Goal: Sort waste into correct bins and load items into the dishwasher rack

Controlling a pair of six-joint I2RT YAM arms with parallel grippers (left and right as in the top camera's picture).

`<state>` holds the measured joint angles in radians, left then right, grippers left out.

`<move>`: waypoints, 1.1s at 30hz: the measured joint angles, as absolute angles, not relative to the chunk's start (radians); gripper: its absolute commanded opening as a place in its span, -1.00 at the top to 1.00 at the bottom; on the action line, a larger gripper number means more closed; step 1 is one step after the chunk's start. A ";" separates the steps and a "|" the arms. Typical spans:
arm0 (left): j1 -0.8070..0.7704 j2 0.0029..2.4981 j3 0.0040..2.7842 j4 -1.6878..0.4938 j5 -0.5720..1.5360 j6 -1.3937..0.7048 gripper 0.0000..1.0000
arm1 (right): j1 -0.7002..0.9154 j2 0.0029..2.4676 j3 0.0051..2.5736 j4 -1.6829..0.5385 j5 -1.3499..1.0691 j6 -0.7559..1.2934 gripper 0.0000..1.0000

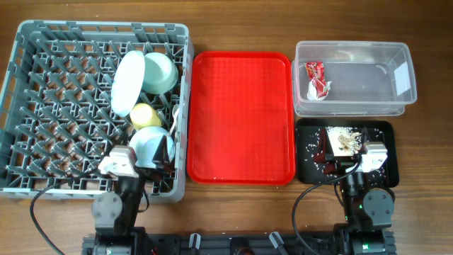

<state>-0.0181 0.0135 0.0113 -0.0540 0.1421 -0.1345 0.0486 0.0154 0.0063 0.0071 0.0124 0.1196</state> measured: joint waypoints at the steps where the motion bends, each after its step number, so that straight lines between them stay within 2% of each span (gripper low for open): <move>1: -0.014 0.015 0.010 -0.065 0.118 -0.134 -1.00 | 0.049 0.015 0.006 0.006 0.012 0.120 -0.99; 8: -0.010 0.014 0.010 -0.070 0.000 -0.045 -1.00 | 0.049 0.015 0.006 0.007 0.012 0.120 -0.99; 33: -0.010 0.014 0.010 -0.072 -0.003 -0.019 -1.00 | 0.049 0.015 0.006 0.007 0.012 0.120 -0.99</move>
